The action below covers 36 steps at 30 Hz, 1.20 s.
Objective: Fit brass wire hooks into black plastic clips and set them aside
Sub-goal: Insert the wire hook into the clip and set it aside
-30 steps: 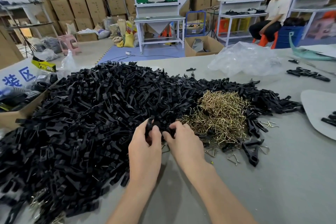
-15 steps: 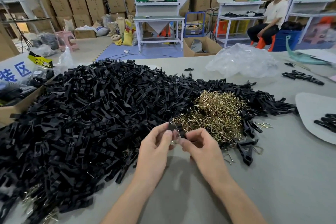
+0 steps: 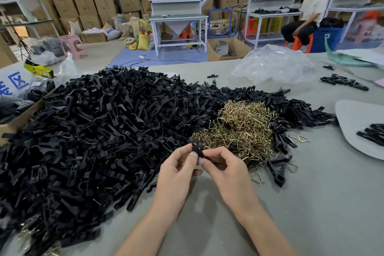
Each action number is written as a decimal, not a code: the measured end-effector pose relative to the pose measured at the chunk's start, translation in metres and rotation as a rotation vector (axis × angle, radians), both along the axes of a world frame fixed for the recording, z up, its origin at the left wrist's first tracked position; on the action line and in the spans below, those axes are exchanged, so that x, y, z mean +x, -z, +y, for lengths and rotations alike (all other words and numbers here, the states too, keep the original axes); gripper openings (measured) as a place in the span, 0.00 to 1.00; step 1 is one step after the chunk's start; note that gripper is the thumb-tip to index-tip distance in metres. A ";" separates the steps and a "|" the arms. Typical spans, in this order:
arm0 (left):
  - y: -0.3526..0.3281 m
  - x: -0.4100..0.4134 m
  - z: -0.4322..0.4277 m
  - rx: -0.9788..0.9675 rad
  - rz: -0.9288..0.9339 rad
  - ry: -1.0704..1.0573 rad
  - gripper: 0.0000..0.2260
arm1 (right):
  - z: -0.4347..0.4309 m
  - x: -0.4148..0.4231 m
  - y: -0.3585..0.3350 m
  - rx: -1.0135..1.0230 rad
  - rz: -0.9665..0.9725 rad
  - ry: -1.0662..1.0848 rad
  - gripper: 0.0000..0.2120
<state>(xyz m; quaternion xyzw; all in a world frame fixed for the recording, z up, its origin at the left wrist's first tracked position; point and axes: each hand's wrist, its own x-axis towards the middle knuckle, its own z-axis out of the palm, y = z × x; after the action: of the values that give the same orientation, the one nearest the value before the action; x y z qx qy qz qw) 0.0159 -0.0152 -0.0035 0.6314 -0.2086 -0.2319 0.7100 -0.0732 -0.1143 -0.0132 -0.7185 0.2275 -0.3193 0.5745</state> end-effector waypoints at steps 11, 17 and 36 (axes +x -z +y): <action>-0.002 -0.001 0.001 -0.033 -0.059 0.018 0.10 | -0.009 0.002 -0.004 0.402 -0.151 -0.072 0.13; 0.000 -0.002 0.001 -0.035 -0.132 0.014 0.09 | -0.009 0.000 -0.005 0.435 -0.165 -0.106 0.12; 0.006 -0.007 0.004 0.115 -0.432 -0.053 0.07 | -0.008 -0.001 -0.010 0.464 -0.188 -0.095 0.11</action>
<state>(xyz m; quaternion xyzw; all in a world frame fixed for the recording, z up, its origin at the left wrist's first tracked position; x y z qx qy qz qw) 0.0090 -0.0110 -0.0091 0.7109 -0.3256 -0.0841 0.6176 -0.0743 -0.1220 -0.0030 -0.5443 0.2063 -0.2965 0.7571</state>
